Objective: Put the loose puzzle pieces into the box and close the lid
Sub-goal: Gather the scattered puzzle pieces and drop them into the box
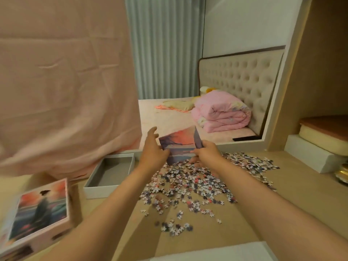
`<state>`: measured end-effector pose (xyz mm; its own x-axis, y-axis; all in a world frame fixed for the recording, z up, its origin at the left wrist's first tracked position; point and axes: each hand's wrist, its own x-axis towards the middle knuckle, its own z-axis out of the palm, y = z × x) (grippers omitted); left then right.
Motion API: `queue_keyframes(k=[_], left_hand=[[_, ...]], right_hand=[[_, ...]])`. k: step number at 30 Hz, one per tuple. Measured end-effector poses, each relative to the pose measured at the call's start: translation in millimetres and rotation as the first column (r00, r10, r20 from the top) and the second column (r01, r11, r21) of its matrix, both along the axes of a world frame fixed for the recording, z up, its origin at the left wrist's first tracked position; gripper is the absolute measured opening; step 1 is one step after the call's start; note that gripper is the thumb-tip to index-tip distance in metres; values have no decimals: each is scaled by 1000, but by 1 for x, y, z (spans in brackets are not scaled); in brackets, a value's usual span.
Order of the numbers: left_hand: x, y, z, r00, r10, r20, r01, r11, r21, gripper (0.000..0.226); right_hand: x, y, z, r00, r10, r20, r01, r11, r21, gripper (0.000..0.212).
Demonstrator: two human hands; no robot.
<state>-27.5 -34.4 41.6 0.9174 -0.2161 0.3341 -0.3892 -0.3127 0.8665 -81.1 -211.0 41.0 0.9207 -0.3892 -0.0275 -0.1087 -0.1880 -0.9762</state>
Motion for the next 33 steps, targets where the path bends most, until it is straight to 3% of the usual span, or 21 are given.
queue_keyframes(k=[2,5,7,9,11,16,19,25,28,33], left_hand=[[5,31,0,993,36,115,-49,993,110,83],[12,67,-1,962,0,272,-82,954,289,59],[14,88,0,970,68,235,-117,972,203,43],[17,107,0,980,151,127,-161,984,71,31],[22,125,-4,977,199,81,-205,975,81,26],[36,170,-21,973,211,93,-231,902,366,22],[41,192,-30,941,256,223,-332,835,439,37],[42,211,-55,972,7,234,-177,678,713,43],[36,209,-61,992,-64,110,-49,601,798,44],[31,207,-60,995,-70,-68,95,556,826,45]], right_hand=[[9,26,2,999,49,5,-48,998,-49,23],[24,61,7,989,145,25,-140,981,-132,25],[34,81,13,987,143,76,-137,987,-80,30],[42,99,14,988,127,90,-136,985,103,38],[48,118,10,988,146,51,-152,975,161,38],[83,164,2,990,130,45,-130,991,-18,31],[101,187,-2,986,158,61,-143,968,-205,32],[113,213,-36,962,272,11,-216,788,-576,45],[117,213,-44,948,307,-82,-243,534,-810,51],[110,213,-44,874,356,-331,-424,227,-877,47]])
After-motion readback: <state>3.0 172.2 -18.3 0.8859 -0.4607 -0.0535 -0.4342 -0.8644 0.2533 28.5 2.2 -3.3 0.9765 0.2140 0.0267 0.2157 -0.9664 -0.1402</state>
